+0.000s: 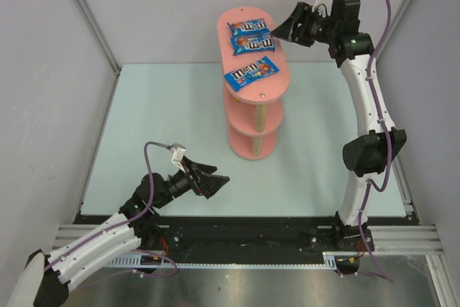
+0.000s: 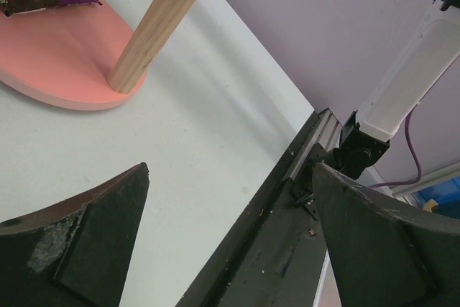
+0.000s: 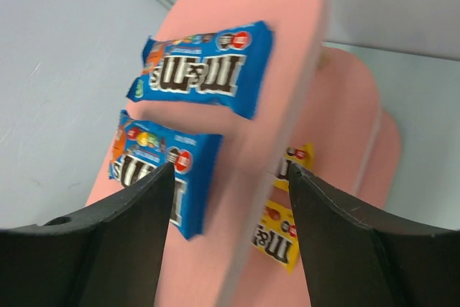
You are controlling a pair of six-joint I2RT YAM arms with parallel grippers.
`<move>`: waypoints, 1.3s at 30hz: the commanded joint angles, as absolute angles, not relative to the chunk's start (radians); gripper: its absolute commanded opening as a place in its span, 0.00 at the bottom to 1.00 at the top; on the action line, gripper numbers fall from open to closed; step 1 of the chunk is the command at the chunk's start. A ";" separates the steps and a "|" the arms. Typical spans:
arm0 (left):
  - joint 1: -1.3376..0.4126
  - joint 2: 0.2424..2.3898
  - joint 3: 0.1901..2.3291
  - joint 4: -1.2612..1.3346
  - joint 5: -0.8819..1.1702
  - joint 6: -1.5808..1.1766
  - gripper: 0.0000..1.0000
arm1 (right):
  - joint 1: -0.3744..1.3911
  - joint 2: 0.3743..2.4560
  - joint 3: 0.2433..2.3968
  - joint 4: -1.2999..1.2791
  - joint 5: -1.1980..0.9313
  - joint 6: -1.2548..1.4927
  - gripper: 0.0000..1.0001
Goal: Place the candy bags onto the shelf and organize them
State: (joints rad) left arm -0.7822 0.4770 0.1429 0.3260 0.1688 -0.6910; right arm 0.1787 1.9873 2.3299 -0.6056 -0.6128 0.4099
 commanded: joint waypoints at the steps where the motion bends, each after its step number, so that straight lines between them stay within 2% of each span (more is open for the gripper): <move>1: -0.775 0.463 0.138 0.327 0.169 -0.703 1.00 | 0.120 1.864 2.280 -0.563 -0.583 0.403 0.69; 7: -0.775 0.460 0.150 0.310 0.170 -0.695 1.00 | 0.141 1.764 2.177 -0.595 -0.696 0.367 0.70; 14: -0.775 0.449 0.163 0.276 0.169 -0.686 1.00 | 0.248 1.620 1.951 -0.615 -0.666 0.298 0.67; 20: -0.775 0.453 0.166 0.276 0.167 -0.683 1.00 | 0.293 1.611 1.930 -0.647 -0.646 0.273 0.64; 28: -0.775 0.440 0.166 0.264 0.164 -0.681 1.00 | 0.318 1.614 1.927 -0.667 -0.589 0.252 0.63; 31: -0.775 0.436 0.161 0.262 0.158 -0.681 1.00 | 0.314 1.617 1.918 -0.661 -0.592 0.259 0.58; 34: -0.775 0.437 0.158 0.264 0.158 -0.684 1.00 | 0.313 1.611 1.896 -0.646 -0.597 0.268 0.44; 37: -0.775 0.437 0.156 0.265 0.161 -0.684 1.00 | 0.298 1.603 1.878 -0.626 -0.601 0.287 0.26; 39: -0.775 0.436 0.153 0.265 0.160 -0.687 1.00 | 0.290 1.598 1.862 -0.609 -0.607 0.298 0.19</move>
State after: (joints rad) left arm -0.7822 0.4431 0.1429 0.2588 0.1623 -0.6888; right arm 0.3035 1.6302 1.8919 -0.6163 -0.6106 0.2794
